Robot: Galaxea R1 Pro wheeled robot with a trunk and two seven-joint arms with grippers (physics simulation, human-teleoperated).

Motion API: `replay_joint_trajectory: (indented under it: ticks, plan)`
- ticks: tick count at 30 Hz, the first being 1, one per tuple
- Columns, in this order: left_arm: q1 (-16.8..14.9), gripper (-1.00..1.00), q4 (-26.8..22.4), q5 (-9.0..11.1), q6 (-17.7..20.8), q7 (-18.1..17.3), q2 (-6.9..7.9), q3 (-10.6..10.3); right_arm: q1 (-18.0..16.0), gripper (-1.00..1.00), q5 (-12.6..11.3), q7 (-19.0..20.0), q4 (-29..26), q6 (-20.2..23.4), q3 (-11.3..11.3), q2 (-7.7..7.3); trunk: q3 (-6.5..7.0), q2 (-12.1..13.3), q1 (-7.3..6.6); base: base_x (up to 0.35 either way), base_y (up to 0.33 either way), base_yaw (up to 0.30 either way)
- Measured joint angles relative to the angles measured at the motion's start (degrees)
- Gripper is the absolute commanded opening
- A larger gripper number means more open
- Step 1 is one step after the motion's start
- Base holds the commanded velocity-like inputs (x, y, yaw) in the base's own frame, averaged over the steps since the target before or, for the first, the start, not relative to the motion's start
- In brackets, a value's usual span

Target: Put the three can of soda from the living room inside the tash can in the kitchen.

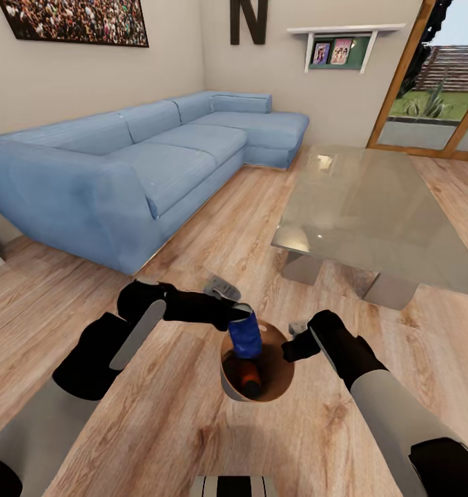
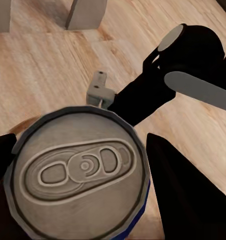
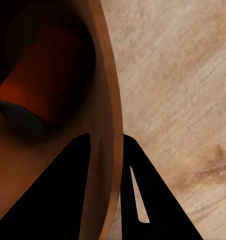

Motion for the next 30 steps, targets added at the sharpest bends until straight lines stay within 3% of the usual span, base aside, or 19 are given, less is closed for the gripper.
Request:
replay_joint_trajectory:
  ticks: [12, 14, 15, 21, 26, 30]
  plan:
    - [0.1, -1.0, 3.6, -0.3, -0.2, 13.6, -3.8, -6.4, 0.0, -1.0, -0.2, 0.0, -0.3, 0.1, 0.2, 0.98, 0.0, 0.0, 0.0, 0.0, 0.0, 0.0]
    - [0.1, -1.0, 4.4, -1.5, -1.1, 15.2, -4.17, -7.2, 0.0, -1.0, -0.4, 0.0, -0.3, 0.1, 0.3, 0.98, 0.0, 0.0, 0.0, 0.0, 0.0, 0.0]
    - [0.1, -1.0, 5.1, -3.6, -1.8, 16.2, -4.78, -7.8, 0.0, -1.0, -0.3, 0.0, -0.4, 0.1, 0.3, 0.99, 0.0, 0.0, 0.0, 0.0, 0.0, 0.0]
    - [0.2, -1.0, 9.1, -6.4, -4.7, 17.1, -6.19, -8.6, 0.1, -1.0, -0.2, 0.0, -0.4, 0.0, 0.4, 0.99, 0.0, 0.0, 0.0, 0.0, 0.0, 0.0]
    - [0.1, -1.0, 15.9, -8.5, -9.6, 17.3, -7.14, -11.0, 0.1, -1.0, 0.1, 0.0, -0.6, 0.0, 0.5, 1.23, 0.0, 0.0, 0.0, 0.0, 0.0, 0.0]
    - [0.1, -1.0, 22.1, -9.0, -13.7, 17.0, -8.38, -11.6, 0.2, -1.0, -0.4, 0.0, -0.6, 0.1, 0.5, 1.93, 0.0, 0.0, 0.0, 0.0, 0.0, 0.0]
